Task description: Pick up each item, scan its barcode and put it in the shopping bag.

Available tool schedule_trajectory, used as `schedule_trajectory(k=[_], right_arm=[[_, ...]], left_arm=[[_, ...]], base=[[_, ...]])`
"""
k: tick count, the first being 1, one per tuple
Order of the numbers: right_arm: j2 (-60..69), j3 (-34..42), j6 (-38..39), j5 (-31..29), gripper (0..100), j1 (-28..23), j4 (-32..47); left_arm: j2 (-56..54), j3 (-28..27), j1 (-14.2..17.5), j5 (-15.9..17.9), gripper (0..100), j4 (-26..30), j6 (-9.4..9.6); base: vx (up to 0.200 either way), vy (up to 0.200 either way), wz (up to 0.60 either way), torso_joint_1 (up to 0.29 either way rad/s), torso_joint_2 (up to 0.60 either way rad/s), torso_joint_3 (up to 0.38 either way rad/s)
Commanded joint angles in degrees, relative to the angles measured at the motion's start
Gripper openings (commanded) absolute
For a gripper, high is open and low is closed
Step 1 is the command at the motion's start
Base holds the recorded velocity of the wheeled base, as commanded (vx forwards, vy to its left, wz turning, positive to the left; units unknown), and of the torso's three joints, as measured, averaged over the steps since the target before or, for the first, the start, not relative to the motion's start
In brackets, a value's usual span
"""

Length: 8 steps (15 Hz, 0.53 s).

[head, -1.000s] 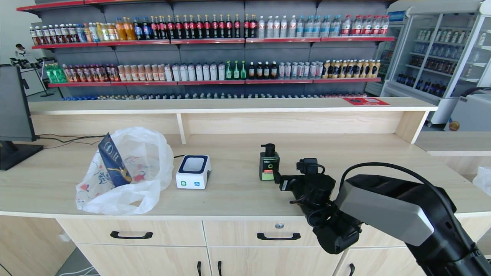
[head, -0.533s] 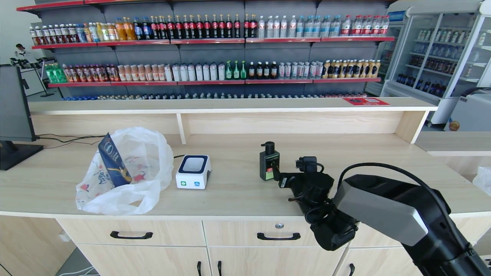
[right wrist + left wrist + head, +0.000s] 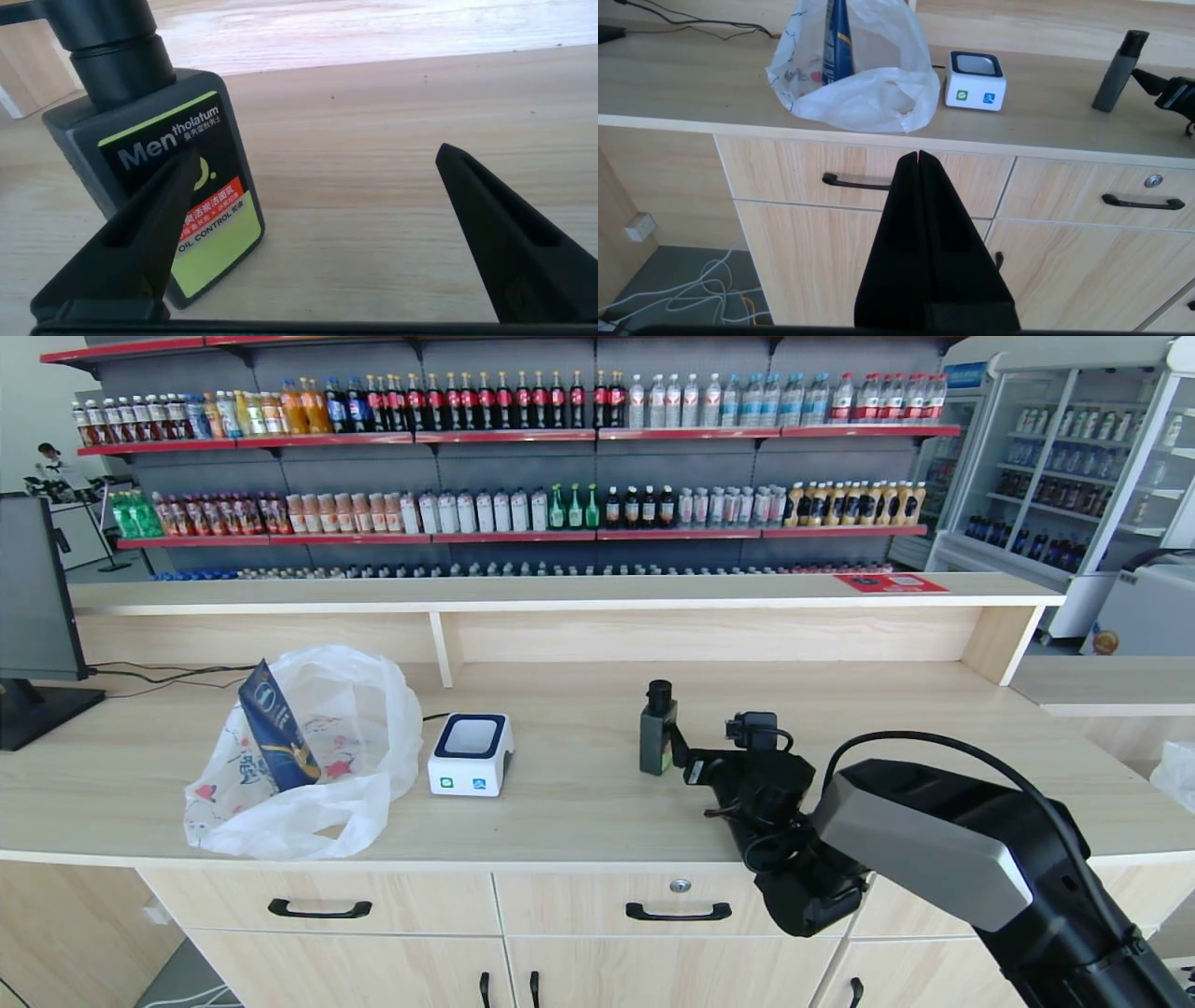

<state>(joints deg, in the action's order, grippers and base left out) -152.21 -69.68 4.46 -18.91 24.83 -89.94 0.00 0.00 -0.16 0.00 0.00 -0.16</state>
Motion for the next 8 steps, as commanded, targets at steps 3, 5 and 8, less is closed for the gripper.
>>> schedule_trajectory(k=[3,5,8], right_arm=[[-0.2,-0.6,0.0,0.1,100,0.0,-0.1],[-0.5,-0.9,0.0,0.1,100,0.0,-0.1],[-0.7,-0.6,-0.2,0.0,100,-0.9,-0.1]], left_arm=[[0.0,0.0,0.0,0.0,0,0.0,-0.02],[0.0,0.0,0.0,0.0,0,0.0,-0.02],[0.0,0.0,0.0,0.0,0,0.0,-0.02]], base=[[0.0,0.0,0.0,0.0,0.0,0.0],[0.0,0.0,0.0,0.0,0.0,0.0],[0.0,0.0,0.0,0.0,0.0,0.0]])
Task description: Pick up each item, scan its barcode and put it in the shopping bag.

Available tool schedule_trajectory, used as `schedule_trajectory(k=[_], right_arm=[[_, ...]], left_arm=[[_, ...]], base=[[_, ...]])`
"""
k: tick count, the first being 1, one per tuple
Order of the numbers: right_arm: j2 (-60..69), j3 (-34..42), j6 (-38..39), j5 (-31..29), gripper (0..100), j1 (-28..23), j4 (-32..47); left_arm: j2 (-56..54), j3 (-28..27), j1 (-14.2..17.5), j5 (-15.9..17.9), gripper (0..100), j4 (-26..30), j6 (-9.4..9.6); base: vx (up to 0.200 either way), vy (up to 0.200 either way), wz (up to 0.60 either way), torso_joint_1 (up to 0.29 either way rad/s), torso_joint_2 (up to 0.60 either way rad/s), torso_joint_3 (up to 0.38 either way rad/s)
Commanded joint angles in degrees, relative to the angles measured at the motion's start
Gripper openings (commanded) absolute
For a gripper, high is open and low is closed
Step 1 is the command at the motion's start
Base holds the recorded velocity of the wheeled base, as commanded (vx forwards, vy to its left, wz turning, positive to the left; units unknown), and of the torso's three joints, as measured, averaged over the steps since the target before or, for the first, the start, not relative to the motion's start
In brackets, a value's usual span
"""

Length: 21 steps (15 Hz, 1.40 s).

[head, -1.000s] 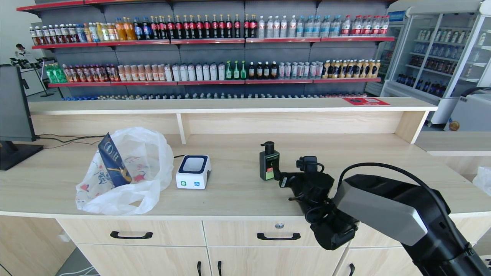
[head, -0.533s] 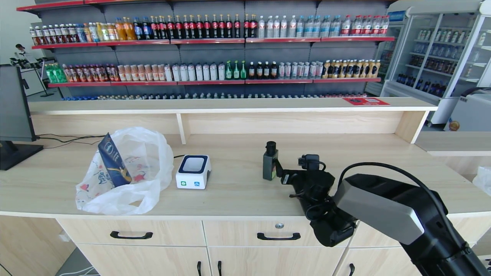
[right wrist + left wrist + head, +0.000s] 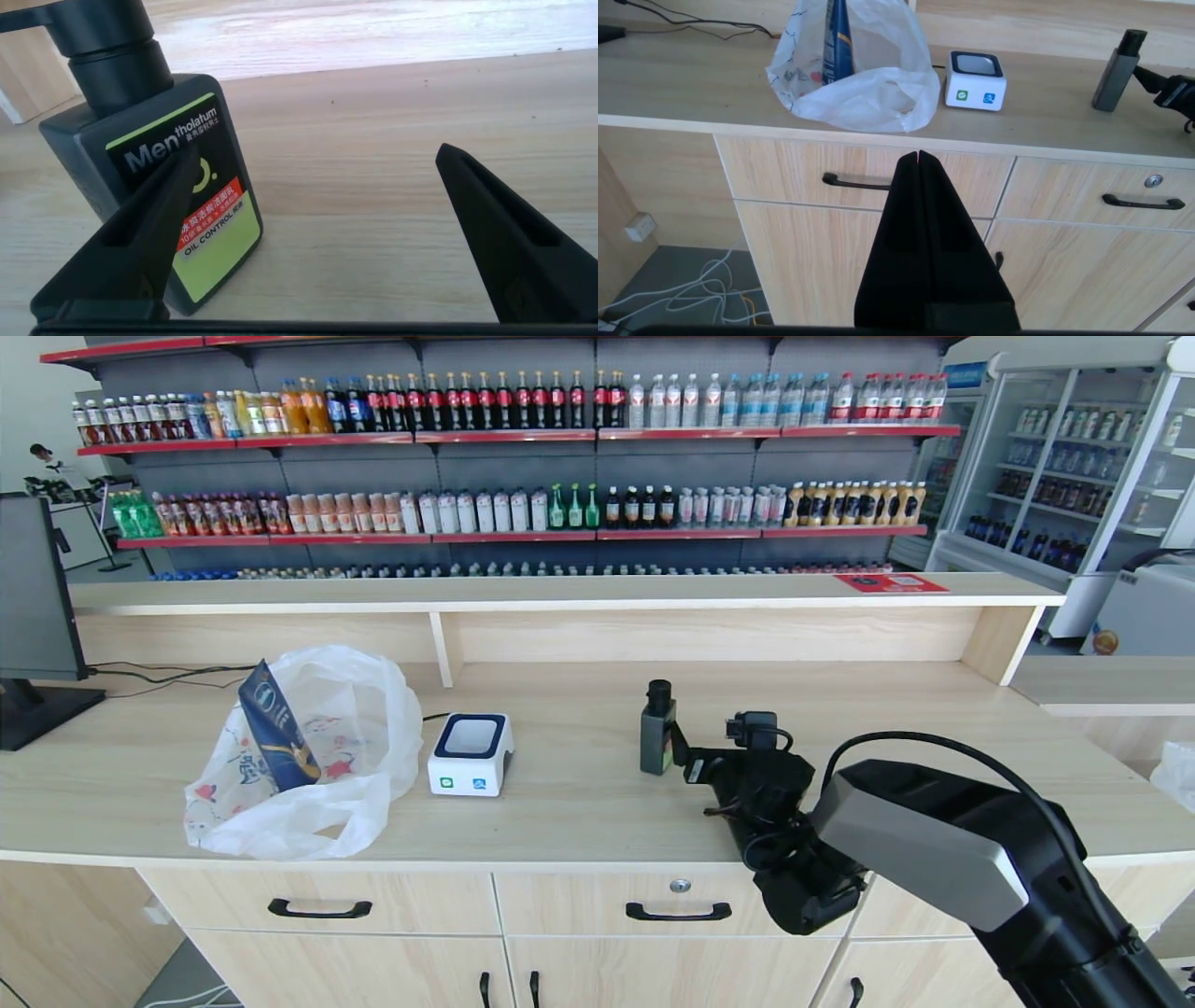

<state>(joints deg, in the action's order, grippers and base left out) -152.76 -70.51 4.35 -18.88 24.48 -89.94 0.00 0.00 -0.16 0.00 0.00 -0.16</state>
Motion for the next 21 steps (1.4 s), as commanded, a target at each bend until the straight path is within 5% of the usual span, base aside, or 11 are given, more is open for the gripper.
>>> schedule_trajectory(k=[1,9,11,21], right_arm=[[-0.1,0.4,-0.3,0.0,100,-1.2,-0.1],[5.3,6.6,-1.7,0.4,100,-2.0,-0.1],[9.3,13.6,-1.0,0.3,100,-0.7,-0.1],[21.9,21.3,1.1,-3.2,100,7.5,-0.1]], left_arm=[[0.0,0.0,0.0,0.0,0,0.0,-0.02],[0.0,0.0,0.0,0.0,0,0.0,0.07],[0.0,0.0,0.0,0.0,0,0.0,0.07],[0.0,0.0,0.0,0.0,0,0.0,-0.02]], base=[[0.0,0.0,0.0,0.0,0.0,0.0],[0.0,0.0,0.0,0.0,0.0,0.0],[0.0,0.0,0.0,0.0,0.0,0.0],[0.0,0.0,0.0,0.0,0.0,0.0]])
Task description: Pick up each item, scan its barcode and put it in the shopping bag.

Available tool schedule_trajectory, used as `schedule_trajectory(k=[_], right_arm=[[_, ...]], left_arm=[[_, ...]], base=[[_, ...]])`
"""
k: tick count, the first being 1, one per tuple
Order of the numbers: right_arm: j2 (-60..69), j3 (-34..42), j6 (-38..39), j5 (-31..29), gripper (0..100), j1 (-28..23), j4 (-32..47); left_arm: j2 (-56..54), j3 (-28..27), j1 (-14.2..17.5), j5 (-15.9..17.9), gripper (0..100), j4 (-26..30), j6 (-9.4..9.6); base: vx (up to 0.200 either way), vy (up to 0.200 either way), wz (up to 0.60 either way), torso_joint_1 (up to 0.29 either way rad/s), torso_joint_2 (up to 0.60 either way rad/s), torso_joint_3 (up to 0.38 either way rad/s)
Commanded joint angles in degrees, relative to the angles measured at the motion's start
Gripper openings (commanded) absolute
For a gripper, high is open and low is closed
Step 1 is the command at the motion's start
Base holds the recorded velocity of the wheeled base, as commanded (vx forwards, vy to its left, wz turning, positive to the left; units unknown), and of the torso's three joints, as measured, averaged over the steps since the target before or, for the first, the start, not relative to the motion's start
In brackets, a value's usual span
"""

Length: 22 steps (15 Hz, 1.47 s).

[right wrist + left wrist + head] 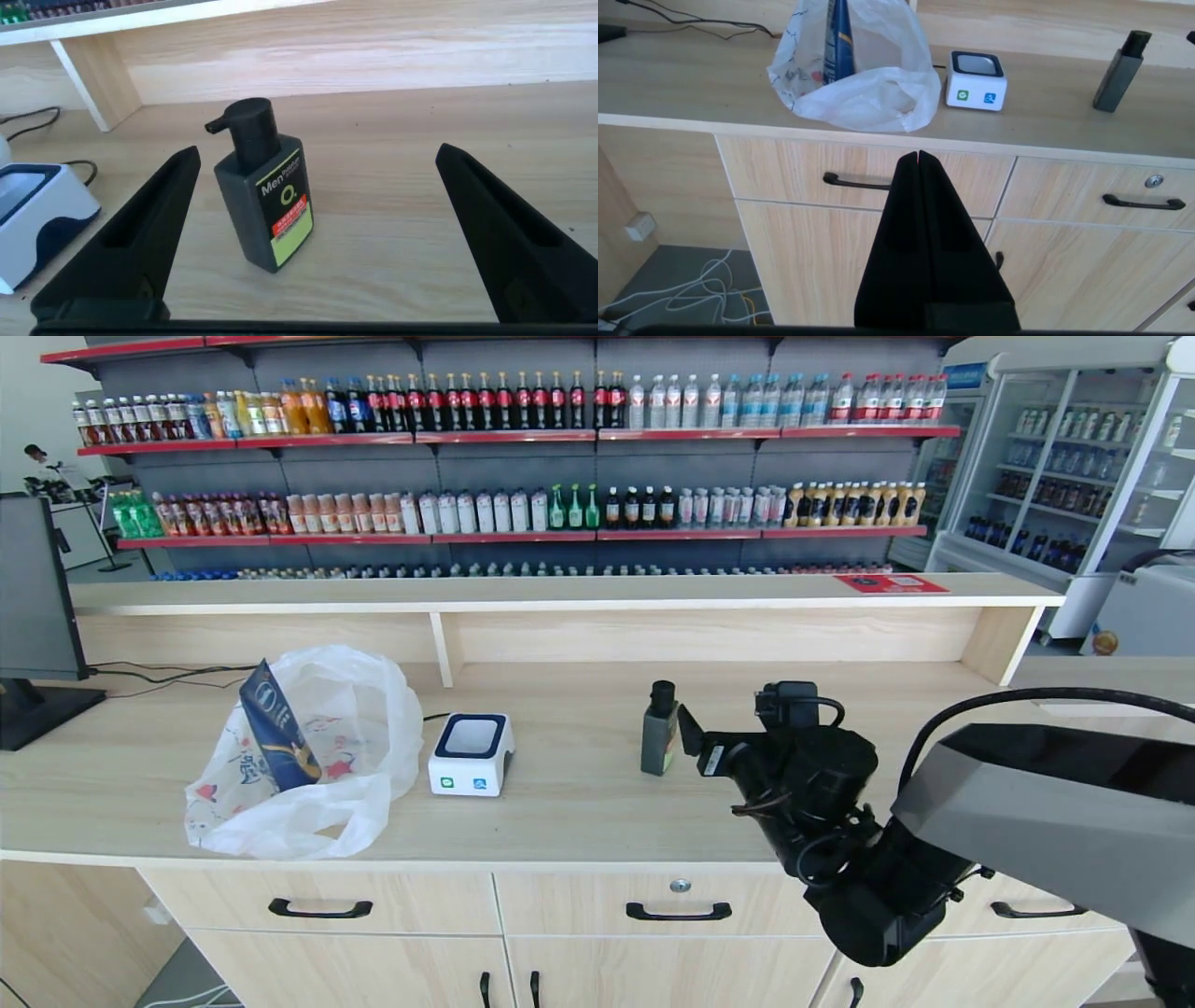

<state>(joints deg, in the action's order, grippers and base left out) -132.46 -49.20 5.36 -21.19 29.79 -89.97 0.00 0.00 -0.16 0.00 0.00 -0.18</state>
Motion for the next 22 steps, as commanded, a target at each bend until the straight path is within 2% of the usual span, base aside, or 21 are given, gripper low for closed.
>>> schedule_trajectory(k=[1,3,9,16,22], right_arm=[[1.6,0.2,0.3,-1.3,100,3.2,0.0],[1.6,1.1,0.4,-2.2,100,6.2,0.0],[1.9,2.5,1.3,-3.8,100,6.3,0.0],[1.3,2.7,1.9,-3.9,100,6.2,0.0],[0.6,2.9,2.5,-4.0,100,6.2,0.0]], left_arm=[[0.0,0.0,0.0,0.0,0,0.0,0.01],[0.0,0.0,0.0,0.0,0,0.0,0.01],[0.0,0.0,0.0,0.0,0,0.0,0.01],[0.0,0.0,0.1,0.0,0,0.0,-0.08],[0.0,0.0,0.0,0.0,0,0.0,0.01]], base=[[-0.2,0.0,0.0,-0.007,0.0,-0.002],[-0.2,0.0,0.0,0.017,0.01,-0.002],[-0.033,0.0,0.0,0.002,0.0,-0.001],[0.0,0.2,0.0,0.01,0.01,0.0],[0.0,0.0,0.0,0.0,0.0,0.0]])
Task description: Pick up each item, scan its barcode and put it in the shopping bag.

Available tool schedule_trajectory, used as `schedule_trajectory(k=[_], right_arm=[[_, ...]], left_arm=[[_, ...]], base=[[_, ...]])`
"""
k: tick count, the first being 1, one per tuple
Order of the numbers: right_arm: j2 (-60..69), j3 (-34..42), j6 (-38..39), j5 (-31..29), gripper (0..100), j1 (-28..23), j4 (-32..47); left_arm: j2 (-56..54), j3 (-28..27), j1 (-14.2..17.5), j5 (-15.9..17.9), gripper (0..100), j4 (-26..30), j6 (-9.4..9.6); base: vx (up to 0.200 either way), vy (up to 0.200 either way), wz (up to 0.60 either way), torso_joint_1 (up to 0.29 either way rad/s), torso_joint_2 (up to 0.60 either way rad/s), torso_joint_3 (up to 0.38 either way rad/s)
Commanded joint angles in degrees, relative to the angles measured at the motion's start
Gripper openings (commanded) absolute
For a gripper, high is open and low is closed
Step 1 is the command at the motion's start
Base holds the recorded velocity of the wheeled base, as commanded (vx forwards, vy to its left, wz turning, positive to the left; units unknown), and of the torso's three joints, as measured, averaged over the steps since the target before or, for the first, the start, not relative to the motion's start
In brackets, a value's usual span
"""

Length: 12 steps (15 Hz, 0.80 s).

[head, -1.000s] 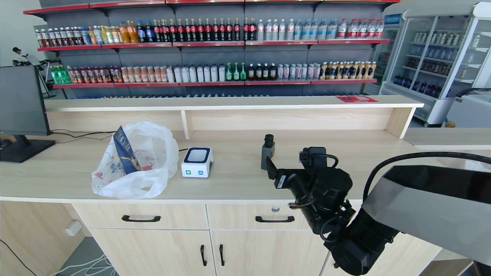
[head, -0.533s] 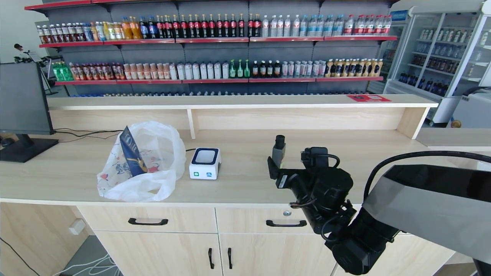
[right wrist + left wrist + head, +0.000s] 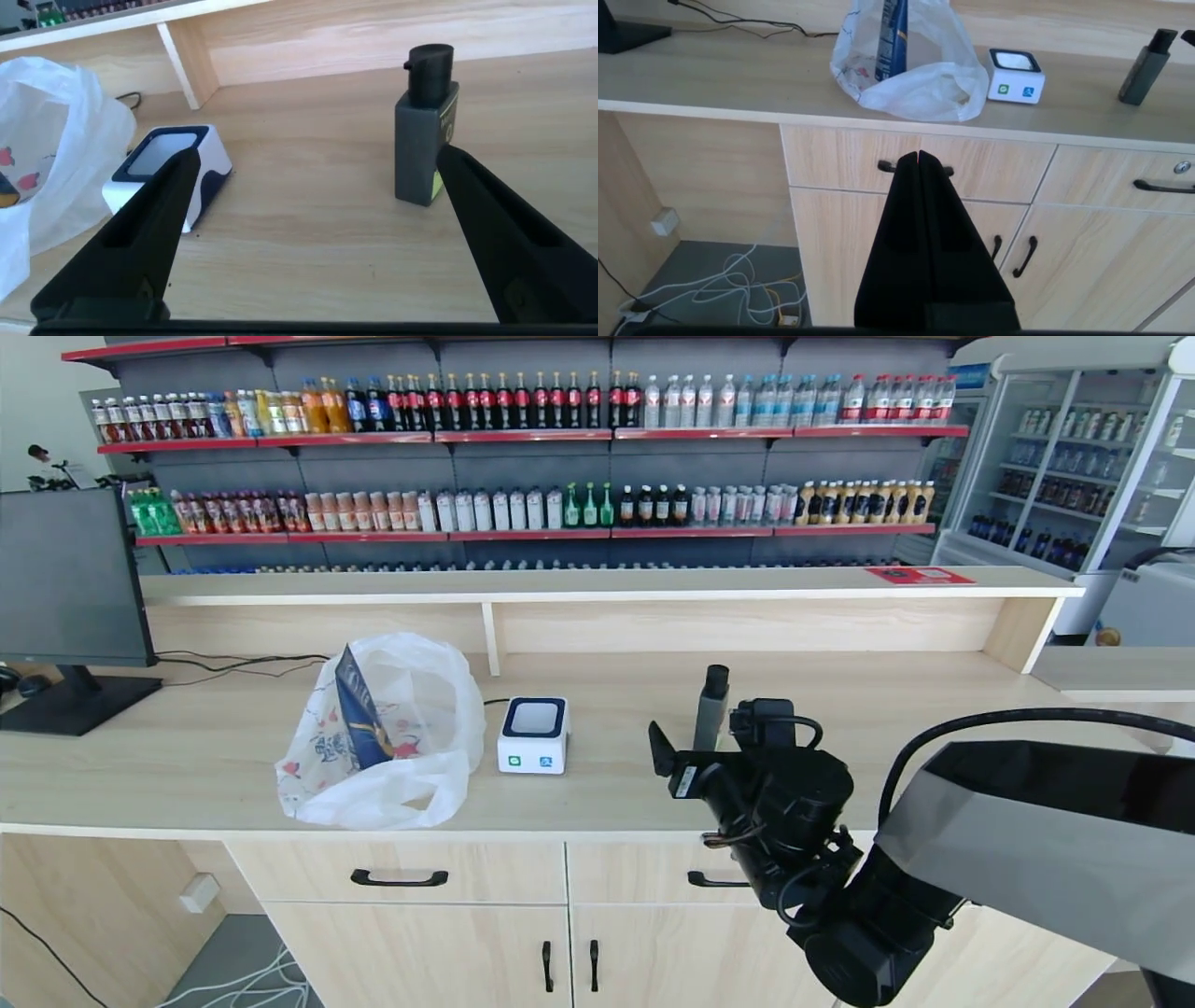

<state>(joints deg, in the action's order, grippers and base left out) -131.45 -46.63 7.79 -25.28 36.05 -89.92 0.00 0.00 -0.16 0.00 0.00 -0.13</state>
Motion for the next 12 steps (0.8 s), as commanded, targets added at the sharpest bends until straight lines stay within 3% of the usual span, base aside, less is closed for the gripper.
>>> schedule_trajectory(k=[1,3,5,8,12], right_arm=[[-0.3,1.2,0.4,-1.3,100,0.0,-0.1],[-0.4,4.0,2.6,-4.9,100,1.0,-0.1],[-1.4,3.7,2.6,-4.9,100,1.0,-0.1],[-2.2,4.2,2.5,-5.0,100,1.5,-0.1],[-3.9,4.4,2.7,-5.1,100,0.4,-0.1]], left_arm=[[0.0,0.0,0.0,0.0,0,0.0,-0.04],[0.0,0.0,0.0,0.0,0,0.0,0.05],[0.0,0.0,0.0,0.0,0,0.0,0.05],[0.0,0.0,0.0,0.0,0,0.0,0.05],[0.0,0.0,0.0,0.0,0,0.0,-0.04]], base=[[0.0,0.0,0.0,0.0,0.0,0.0],[0.0,0.0,0.0,0.0,0.0,0.0],[0.0,0.0,0.0,0.0,0.0,0.0],[0.2,0.0,0.0,-0.007,-0.01,0.007],[0.0,0.0,0.0,0.0,0.0,0.0]])
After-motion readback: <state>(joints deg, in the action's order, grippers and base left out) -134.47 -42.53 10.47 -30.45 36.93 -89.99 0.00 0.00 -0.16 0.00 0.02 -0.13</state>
